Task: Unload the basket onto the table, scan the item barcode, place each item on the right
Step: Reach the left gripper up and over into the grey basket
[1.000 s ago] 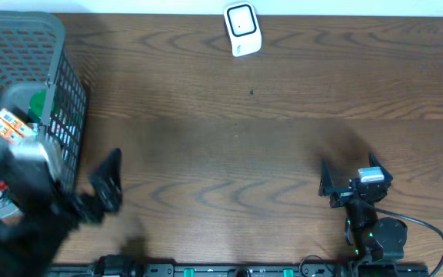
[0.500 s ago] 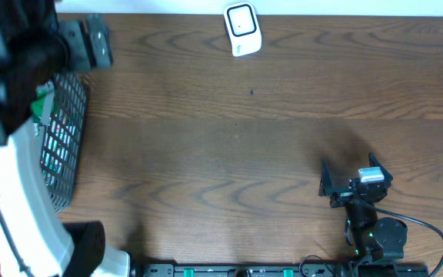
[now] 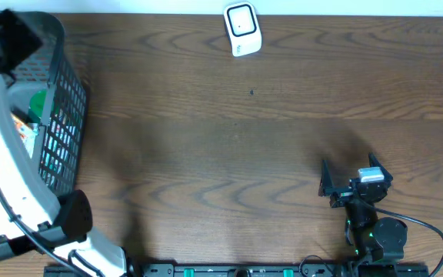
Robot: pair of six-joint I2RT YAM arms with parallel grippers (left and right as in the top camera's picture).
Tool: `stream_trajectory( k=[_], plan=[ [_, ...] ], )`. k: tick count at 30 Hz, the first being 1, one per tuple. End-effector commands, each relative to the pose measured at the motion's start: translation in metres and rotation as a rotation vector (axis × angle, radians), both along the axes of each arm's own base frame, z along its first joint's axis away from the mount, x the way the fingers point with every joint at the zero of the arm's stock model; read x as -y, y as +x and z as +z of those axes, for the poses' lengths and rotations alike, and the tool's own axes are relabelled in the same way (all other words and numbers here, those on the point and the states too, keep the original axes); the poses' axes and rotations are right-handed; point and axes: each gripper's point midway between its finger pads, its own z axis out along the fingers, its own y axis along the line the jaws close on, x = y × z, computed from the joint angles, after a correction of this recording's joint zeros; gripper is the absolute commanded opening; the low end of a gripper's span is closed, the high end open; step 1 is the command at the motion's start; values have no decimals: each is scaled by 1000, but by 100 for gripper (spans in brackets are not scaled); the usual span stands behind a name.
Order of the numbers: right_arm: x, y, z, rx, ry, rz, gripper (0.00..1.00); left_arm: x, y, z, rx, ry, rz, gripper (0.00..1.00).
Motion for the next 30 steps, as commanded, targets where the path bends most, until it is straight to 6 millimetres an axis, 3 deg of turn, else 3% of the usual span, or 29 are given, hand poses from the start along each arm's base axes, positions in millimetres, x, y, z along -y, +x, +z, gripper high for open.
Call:
stream_trajectory(
  k=[1,7,8,10,11,14,16,17,19,20,25,30],
  plan=[
    [-3,0,-1,-2,12,15,99,-33,-11,-12,-8,-27,161,98],
    [-3,0,-1,-2,12,15,99,-55,-19,-36,-92,-56,223,97],
    [-4,0,-1,-2,12,15,99,-57,-18,-42,-113,-63,225,89],
    [-4,0,-1,-2,12,15,99,-58,-16,-52,-141,-73,226,55],
    [-3,0,-1,-2,12,15,99,-59,-14,-57,-156,-78,226,45],
    [-4,0,-1,-2,12,15,99,-62,-7,-72,-193,-90,224,32],
    [-3,0,-1,-2,12,15,99,-61,0,-82,-222,-108,177,33],
    [-3,0,-1,-2,12,15,99,-59,5,-87,-234,-123,146,42],
    [-4,0,-1,-2,12,15,99,-55,12,-99,-252,-160,100,75],
    [-3,0,-1,-3,12,15,99,-52,16,-105,-258,-185,78,86],
    [-3,0,-1,-3,12,15,99,-41,31,-129,-307,-266,-82,89],
    [-3,0,-1,-3,12,15,99,-40,38,-151,-351,-302,-107,89]
  ],
)
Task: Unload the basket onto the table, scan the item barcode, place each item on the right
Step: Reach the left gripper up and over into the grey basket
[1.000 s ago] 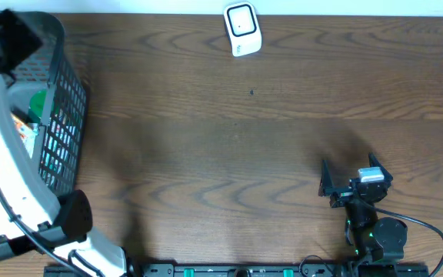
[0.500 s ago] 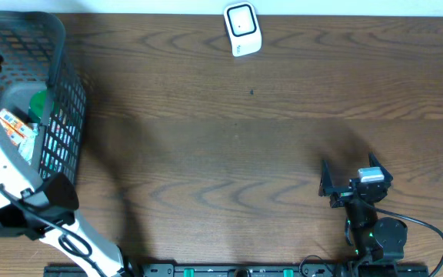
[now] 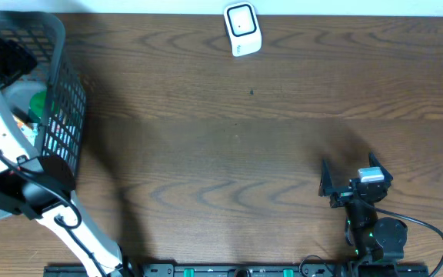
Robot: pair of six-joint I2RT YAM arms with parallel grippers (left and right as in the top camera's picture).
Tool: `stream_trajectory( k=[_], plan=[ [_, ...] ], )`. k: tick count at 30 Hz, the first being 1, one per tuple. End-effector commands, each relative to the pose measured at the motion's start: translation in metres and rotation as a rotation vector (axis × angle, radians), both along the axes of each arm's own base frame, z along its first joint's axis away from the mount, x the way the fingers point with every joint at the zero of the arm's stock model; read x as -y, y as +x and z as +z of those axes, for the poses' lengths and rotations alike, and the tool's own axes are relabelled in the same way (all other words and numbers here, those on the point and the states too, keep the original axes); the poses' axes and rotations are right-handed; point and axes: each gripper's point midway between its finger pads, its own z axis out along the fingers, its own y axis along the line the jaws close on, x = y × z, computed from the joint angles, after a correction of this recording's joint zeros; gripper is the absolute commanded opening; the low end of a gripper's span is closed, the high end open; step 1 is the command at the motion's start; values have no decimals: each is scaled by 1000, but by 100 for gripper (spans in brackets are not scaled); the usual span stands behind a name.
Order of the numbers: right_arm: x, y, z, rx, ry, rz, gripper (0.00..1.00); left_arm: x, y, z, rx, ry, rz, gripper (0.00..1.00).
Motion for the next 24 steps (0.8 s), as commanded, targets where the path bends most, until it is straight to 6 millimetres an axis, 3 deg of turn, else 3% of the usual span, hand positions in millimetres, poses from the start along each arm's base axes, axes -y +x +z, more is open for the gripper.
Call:
stream_trajectory(
  k=[1,11,24],
  plan=[
    [-3,0,-1,-3,12,15,99,2,5,-24,-50,-59,-55,88],
    [-3,0,-1,-3,12,15,99,-5,13,-64,-132,-95,-83,92],
    [-4,0,-1,-3,12,15,99,-14,28,-130,-224,-145,-91,95]
  ],
)
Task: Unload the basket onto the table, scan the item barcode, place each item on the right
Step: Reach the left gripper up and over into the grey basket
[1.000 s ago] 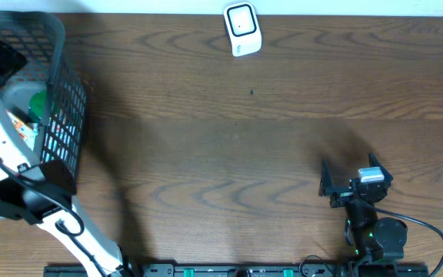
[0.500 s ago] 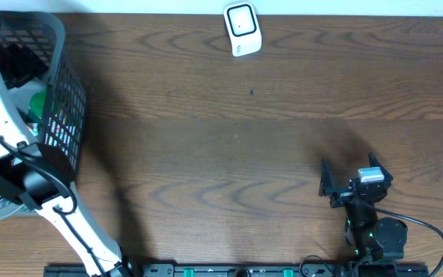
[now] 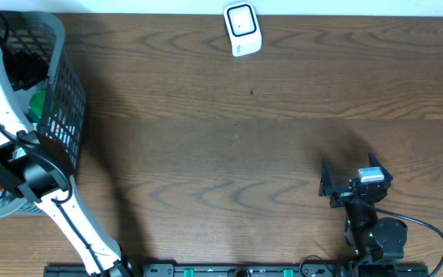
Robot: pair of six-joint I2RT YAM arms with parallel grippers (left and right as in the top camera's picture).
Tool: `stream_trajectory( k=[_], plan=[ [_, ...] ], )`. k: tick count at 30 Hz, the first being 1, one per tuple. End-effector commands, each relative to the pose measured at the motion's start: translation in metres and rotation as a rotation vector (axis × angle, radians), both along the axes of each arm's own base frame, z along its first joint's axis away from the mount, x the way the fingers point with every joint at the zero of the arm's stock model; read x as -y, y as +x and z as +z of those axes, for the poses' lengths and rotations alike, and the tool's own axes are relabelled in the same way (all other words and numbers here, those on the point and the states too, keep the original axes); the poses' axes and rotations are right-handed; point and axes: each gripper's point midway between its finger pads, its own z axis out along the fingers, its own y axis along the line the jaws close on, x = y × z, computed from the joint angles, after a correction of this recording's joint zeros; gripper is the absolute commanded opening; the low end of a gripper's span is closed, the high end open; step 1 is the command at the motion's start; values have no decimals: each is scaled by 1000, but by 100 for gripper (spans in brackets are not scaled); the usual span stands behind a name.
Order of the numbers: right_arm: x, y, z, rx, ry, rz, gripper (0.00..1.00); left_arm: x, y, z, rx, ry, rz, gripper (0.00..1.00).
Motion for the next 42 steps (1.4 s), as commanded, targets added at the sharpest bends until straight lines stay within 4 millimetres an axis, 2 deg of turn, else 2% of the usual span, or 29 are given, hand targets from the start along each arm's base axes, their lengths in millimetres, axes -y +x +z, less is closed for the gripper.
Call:
stream_trajectory(
  k=[1,7,9,12,16,19,24,27,29,32,35,39,42],
  plan=[
    [-3,0,-1,-3,12,15,99,-5,5,-54,-97,-49,-18,95],
    [-3,0,-1,-4,12,15,99,-8,9,-62,-94,-48,-19,95],
    [-4,0,-1,-4,12,15,99,-6,10,-57,-80,-55,-16,94],
    [-3,0,-1,-4,12,15,99,-6,9,-38,-33,-50,9,94],
    [-4,0,-1,-4,12,15,99,-5,5,17,92,-17,50,94],
    [-4,0,-1,-4,12,15,99,6,-3,70,216,1,43,94],
    [-4,0,-1,-4,12,15,99,23,-32,148,379,62,71,95],
    [-4,0,-1,-4,12,15,99,34,-52,176,430,85,72,95],
    [-4,0,-1,-4,12,15,99,39,-63,186,443,89,78,95],
    [-3,0,-1,-4,12,15,99,44,-71,187,432,81,86,95],
    [-3,0,-1,-4,12,15,99,45,-73,173,377,52,100,95],
    [-3,0,-1,-4,12,15,99,44,-69,144,306,6,144,95],
    [-4,0,-1,-4,12,15,99,43,-60,112,251,-18,139,95]
  ],
)
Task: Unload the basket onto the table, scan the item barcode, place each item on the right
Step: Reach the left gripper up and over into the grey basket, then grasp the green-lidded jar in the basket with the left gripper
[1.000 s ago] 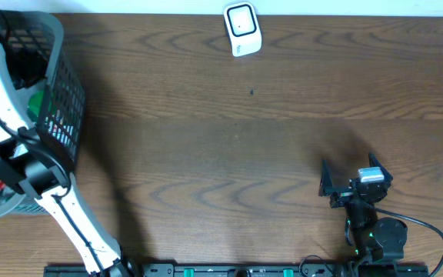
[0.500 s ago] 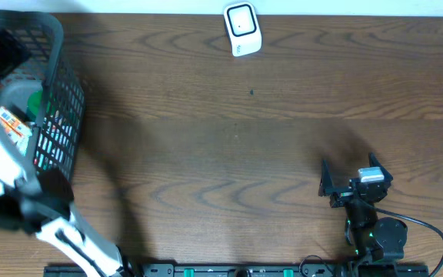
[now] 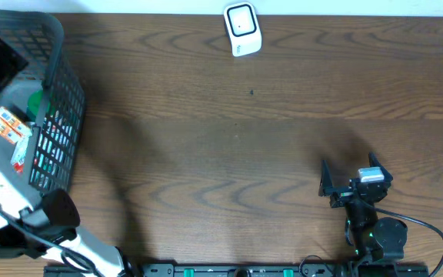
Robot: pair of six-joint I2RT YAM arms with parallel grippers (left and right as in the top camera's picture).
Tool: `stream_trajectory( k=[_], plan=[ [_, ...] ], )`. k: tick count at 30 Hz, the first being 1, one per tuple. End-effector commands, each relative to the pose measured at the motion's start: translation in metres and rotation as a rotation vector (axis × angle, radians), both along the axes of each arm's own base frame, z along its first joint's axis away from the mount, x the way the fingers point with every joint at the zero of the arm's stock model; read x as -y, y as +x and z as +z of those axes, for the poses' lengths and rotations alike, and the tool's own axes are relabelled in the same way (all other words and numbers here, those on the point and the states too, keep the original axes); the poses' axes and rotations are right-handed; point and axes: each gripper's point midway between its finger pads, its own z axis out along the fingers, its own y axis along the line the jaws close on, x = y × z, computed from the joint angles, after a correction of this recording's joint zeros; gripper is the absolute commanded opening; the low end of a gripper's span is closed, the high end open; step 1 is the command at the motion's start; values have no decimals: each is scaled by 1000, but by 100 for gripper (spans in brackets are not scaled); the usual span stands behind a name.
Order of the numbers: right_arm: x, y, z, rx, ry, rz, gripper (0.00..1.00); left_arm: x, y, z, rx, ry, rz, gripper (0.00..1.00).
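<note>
A white barcode scanner [image 3: 242, 29] stands at the table's far edge, near the middle. The dark mesh basket [image 3: 61, 92] at the far left holds an orange-and-white box [image 3: 4, 123], a green item [image 3: 35, 100] and a white packet [image 3: 21, 154]. My left gripper is a dark shape over the basket's back part. Its fingers do not show, so I cannot tell whether it grips anything. My right gripper [image 3: 326, 183] rests low at the near right of the table, open, with nothing between its fingers.
The white left arm slants across the near part of the basket, its dark elbow [image 3: 52, 215] beside the basket's near corner. The brown wooden table [image 3: 229, 138] lies between basket, scanner and right arm.
The left arm has shifted: its elbow now sits nearer the front and to the right, and its dark head is higher in the basket. The orange-and-white box and white packet now show. The right arm is unchanged.
The left arm was over the basket's left side with its head at the back corner. Then its head was down inside the basket, hiding most of the contents. Now the head sits at the back of the basket and the boxes show. The right arm stayed still.
</note>
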Motion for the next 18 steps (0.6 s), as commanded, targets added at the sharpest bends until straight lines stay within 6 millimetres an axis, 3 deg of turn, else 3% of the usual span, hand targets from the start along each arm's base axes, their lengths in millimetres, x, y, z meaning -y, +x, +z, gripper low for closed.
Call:
stream_trajectory(
  k=[1,5,8,18],
  plan=[
    [-4,0,-1,-4,12,15,99,2,8,-39,-75,-54,8,95],
    [-4,0,-1,-4,12,15,99,0,24,-82,-94,-70,15,95],
    [-4,0,-1,-4,12,15,99,-7,36,-104,-74,-61,17,95],
    [-3,0,-1,-4,12,15,99,-20,59,-138,-14,-10,-11,95]
  ],
)
